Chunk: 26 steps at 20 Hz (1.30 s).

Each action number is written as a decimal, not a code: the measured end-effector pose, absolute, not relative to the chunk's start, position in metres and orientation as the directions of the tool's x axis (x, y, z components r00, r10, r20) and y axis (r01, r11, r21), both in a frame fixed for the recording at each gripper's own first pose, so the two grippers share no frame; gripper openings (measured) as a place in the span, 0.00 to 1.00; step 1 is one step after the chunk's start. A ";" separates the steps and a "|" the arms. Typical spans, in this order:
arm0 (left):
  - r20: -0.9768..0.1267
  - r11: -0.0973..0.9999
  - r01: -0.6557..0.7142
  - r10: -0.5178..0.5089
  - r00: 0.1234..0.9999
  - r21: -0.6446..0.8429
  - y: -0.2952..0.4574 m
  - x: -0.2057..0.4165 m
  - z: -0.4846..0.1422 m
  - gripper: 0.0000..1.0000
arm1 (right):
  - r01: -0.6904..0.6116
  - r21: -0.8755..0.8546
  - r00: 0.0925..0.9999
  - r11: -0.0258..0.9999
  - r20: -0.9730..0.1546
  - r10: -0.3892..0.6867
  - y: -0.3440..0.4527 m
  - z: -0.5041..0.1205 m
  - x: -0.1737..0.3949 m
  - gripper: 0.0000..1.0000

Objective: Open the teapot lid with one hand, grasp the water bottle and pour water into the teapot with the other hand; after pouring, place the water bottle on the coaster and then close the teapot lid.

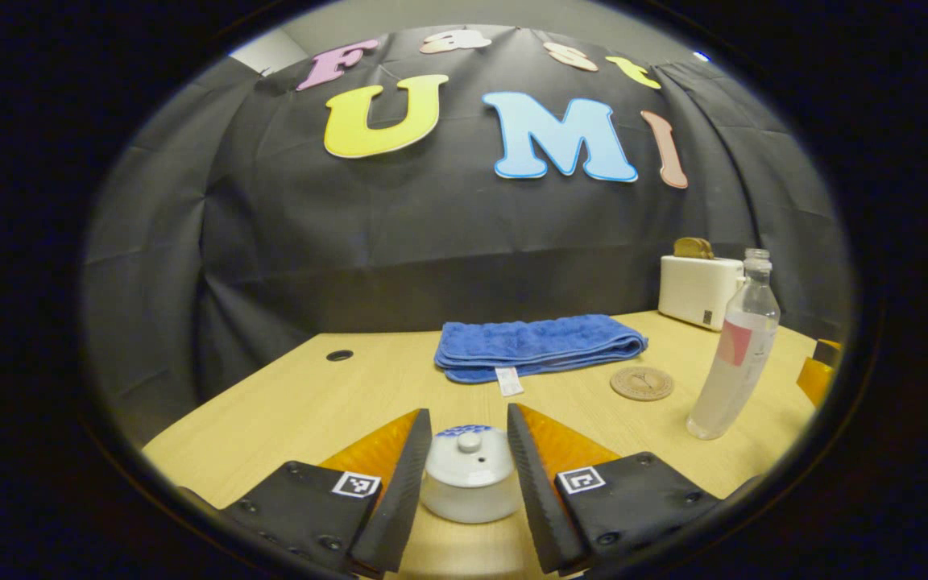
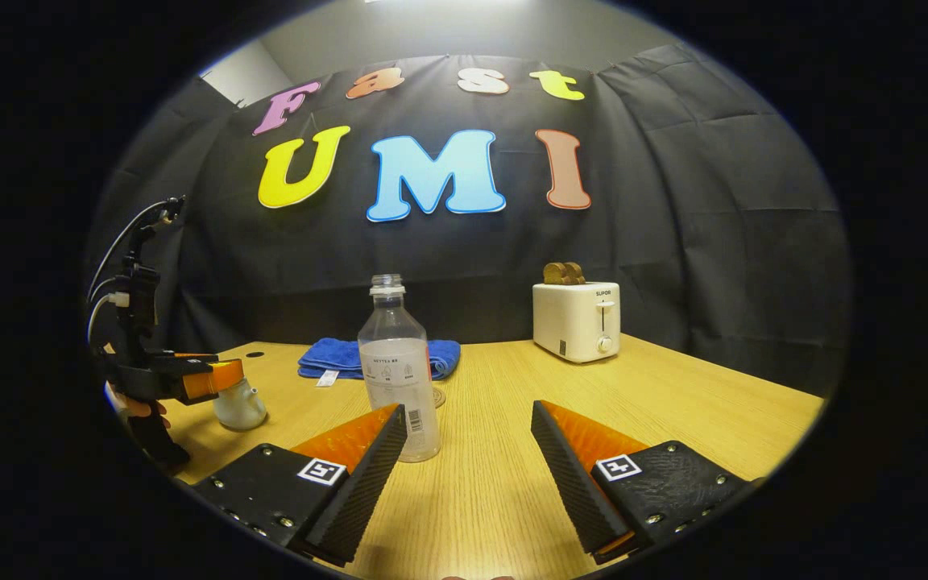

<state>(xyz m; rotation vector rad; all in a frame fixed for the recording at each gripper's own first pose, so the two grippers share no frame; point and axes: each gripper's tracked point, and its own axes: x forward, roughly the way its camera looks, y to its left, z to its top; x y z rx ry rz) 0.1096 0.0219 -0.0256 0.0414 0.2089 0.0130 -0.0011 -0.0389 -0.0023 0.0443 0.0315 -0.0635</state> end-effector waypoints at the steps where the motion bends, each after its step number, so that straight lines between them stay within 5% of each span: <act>1: -0.228 0.999 -0.006 0.017 0.974 0.050 0.022 0.111 -0.030 0.69 | 0.068 0.042 0.997 0.997 -0.033 -0.067 -0.041 -0.003 0.000 0.97; 4: -0.218 0.998 -0.018 0.032 0.975 0.066 0.025 0.110 -0.022 0.58 | 0.068 0.052 0.997 0.996 -0.036 -0.066 -0.041 -0.003 -0.001 0.97; 5: -0.219 0.998 -0.019 0.033 0.975 0.065 0.025 0.112 -0.025 0.31 | 0.068 0.054 0.997 0.996 -0.037 -0.066 -0.041 -0.004 -0.001 0.97; 8: -0.203 0.999 -0.010 0.019 0.979 0.042 0.024 0.111 -0.025 0.31 | 0.068 0.057 0.997 0.996 -0.039 -0.065 -0.041 -0.004 -0.001 0.97; 10: -0.194 0.999 -0.017 0.022 0.981 0.030 0.024 0.110 -0.024 0.18 | 0.068 0.058 0.997 0.996 -0.041 -0.065 -0.041 -0.004 0.001 0.97; 13: -0.168 0.999 -0.033 0.036 0.985 0.021 0.026 0.114 -0.017 0.12 | 0.065 0.055 0.997 0.996 -0.045 -0.063 -0.040 -0.005 0.002 0.97; 26: -0.112 0.998 -0.060 0.064 0.992 0.037 0.052 0.095 0.021 0.11 | -0.005 0.044 0.998 0.999 -0.063 0.007 -0.015 -0.006 0.020 0.97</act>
